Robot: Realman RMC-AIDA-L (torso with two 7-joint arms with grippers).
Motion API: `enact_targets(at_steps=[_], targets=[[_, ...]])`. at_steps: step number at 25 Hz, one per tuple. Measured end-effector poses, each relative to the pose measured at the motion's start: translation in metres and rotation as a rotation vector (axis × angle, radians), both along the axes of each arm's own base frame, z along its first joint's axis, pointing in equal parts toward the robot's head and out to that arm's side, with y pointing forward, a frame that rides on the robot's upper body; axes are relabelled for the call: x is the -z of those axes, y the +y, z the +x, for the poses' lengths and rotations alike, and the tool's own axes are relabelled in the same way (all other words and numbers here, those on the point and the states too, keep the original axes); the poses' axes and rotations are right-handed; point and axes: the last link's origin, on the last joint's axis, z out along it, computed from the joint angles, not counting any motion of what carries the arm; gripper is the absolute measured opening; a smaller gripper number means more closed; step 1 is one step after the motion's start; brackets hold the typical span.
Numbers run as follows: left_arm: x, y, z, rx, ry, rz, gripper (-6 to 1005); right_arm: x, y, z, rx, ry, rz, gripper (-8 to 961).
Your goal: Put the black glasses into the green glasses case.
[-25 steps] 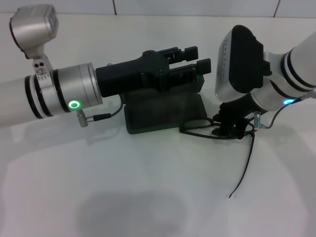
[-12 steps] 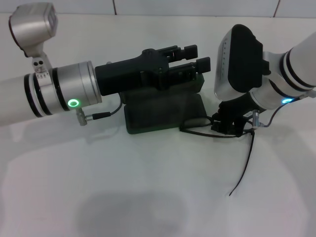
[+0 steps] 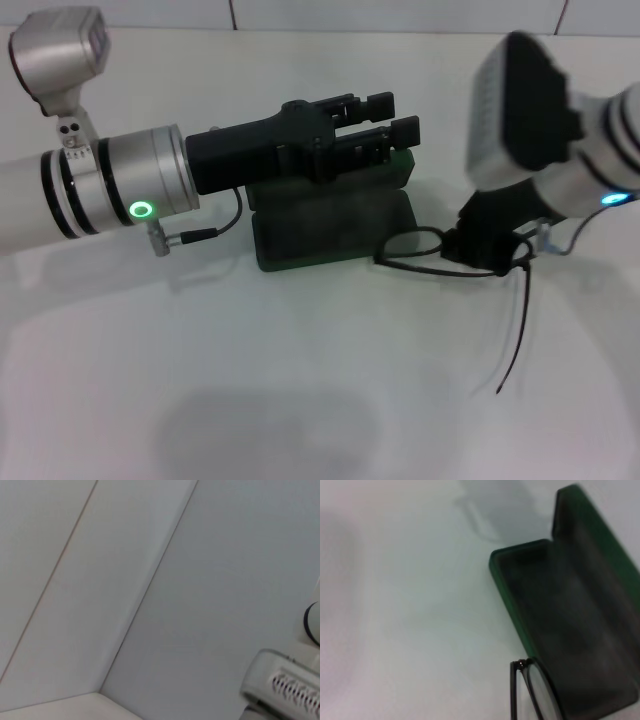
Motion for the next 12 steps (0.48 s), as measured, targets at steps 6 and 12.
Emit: enact_targets(at_steps=[6,12], targets=[[-0.003,-0.006,0.001,0.046,-0.015,0.001,624,-0.047,-0.009,0.014,0.033,0.142,0.062,107],[-0.016,-0.013,-0.011,0.085,0.007,0.069,624,-0.096,-0.017,0.029,0.009,0.459,0.129,108]])
